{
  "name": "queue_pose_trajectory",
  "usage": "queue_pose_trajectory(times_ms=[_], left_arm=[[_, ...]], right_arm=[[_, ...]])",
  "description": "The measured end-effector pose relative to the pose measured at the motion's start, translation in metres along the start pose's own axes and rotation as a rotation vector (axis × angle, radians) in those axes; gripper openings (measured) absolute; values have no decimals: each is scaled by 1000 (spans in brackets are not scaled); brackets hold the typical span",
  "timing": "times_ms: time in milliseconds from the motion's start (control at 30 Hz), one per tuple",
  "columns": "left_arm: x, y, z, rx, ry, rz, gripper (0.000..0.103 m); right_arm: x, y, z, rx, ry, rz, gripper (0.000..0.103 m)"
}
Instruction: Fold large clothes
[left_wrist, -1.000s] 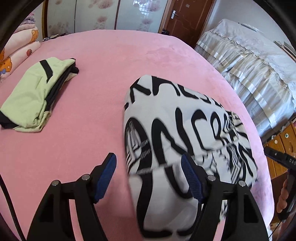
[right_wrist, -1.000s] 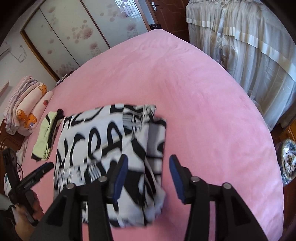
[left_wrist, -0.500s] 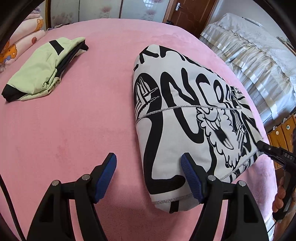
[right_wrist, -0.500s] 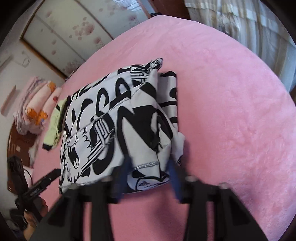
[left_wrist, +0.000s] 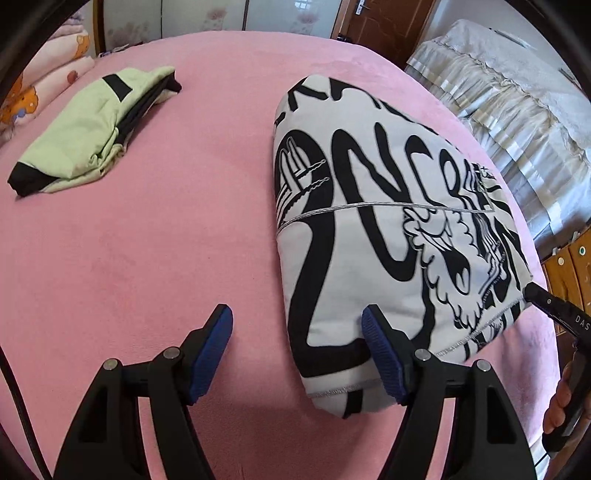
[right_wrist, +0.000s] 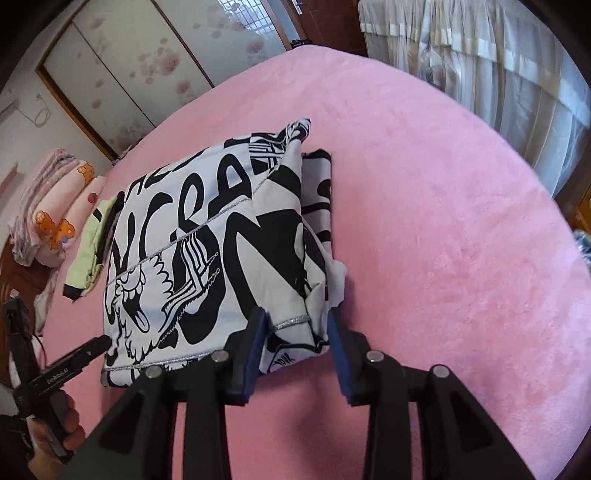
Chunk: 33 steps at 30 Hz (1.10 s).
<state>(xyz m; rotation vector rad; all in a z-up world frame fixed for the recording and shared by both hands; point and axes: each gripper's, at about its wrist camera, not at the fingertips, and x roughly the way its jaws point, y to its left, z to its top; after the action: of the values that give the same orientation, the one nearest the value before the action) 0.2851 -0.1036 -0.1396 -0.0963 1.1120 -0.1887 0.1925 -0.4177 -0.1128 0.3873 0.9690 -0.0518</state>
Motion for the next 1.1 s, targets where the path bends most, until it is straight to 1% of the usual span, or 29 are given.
queue_pose_trajectory(times_ms=[67,200,333,367,433,467,500,567,633,700,767,800,833,933,967,1000,1067,1100], left_arm=[[-8,-5,0,-3,9,-4,71],[-16,-6,0,-18,71,-12,71],[-26,-6,-4,-10,103,1,72],[-28,-5,-5,-11,109,24,72],[-33,-5,-5,-2,117,50,72],[-35,-4,-5,3,120,49,72],[-38,-3,-4,3,121,40,72],[-43,2,-2,-16,125,8,72],[-47,5,0,-39,128,-51,72],[-52,9,3,-68,118,-96,72],[-53,12,9,-100,114,-150,75],[-52,14,13,-110,123,-173,86],[-51,14,17,-112,130,-186,91],[-45,11,32,-81,142,-192,91],[-42,10,37,-74,146,-200,91],[-38,9,43,-68,156,-220,91],[-25,8,53,-70,180,-252,91],[-18,8,58,-80,195,-264,91]], right_arm=[[-8,3,-2,-26,-14,-19,35],[-23,10,-8,-49,-23,-21,35],[-38,27,-19,-108,-56,-20,45],[-41,33,-22,-132,-63,-31,46],[-44,45,-27,-195,-63,-77,49],[-45,50,-30,-225,-57,-120,54],[-45,53,-32,-244,-51,-142,61],[-47,57,-33,-266,-40,-146,63],[-50,58,-32,-271,-34,-145,63],[-51,57,-26,-269,-11,-122,63],[-51,54,-16,-256,9,-99,63],[-50,52,-9,-243,16,-94,63],[-49,49,-2,-227,24,-84,63],[-45,37,27,-151,50,-32,65],[-42,32,37,-129,58,-14,67],[-37,27,49,-110,71,4,74],[-24,18,69,-94,98,25,82],[-15,13,78,-82,119,48,84]])
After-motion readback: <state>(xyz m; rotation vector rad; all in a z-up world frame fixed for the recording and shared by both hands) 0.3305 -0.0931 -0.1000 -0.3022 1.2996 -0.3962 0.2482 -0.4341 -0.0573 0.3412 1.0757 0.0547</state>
